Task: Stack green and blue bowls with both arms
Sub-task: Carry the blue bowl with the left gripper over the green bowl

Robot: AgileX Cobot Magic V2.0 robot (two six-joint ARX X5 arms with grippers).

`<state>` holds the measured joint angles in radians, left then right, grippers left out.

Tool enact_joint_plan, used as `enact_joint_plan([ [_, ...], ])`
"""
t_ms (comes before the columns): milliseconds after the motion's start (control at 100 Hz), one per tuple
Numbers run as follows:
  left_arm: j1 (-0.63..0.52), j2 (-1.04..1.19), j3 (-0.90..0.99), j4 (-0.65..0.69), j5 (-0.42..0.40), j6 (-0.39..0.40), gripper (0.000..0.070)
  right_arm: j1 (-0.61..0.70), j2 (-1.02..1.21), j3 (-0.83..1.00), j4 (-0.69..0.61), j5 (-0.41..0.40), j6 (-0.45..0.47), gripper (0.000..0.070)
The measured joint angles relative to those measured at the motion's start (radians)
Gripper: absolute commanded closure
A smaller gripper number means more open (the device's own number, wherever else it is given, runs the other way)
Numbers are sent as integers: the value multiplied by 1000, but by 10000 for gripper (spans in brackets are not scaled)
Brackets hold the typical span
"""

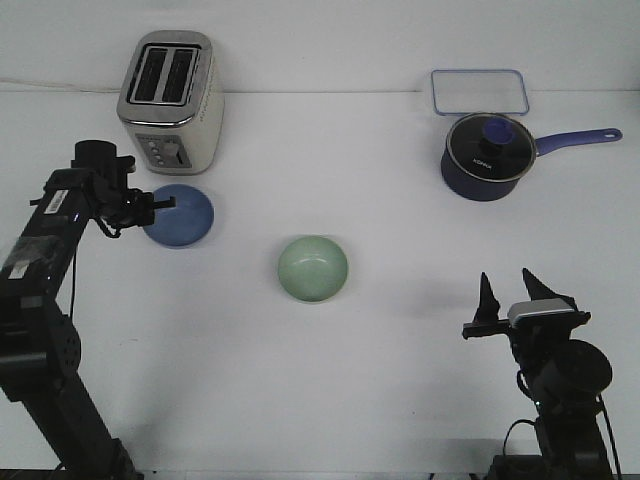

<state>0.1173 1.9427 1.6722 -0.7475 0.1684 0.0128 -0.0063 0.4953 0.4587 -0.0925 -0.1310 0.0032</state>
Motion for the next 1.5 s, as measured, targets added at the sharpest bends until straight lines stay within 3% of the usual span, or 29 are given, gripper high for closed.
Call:
enact_joint_plan([
  [160,-2,-135,0,-31,52,-2,696,0,0,0,0,0,0,250],
  [360,-13,-260,0,-96,190,-24,696,0,0,0,0,0,0,250],
  [670,-188,-313,0,-174,199,-30,696,0,0,0,0,0,0,250],
  [1010,-401,-304,-2,-110,200,-36,696,0,0,0,0,0,0,250],
  [1500,-531,-160,-4,-72,201,-89,694,0,0,0,0,0,0,250],
])
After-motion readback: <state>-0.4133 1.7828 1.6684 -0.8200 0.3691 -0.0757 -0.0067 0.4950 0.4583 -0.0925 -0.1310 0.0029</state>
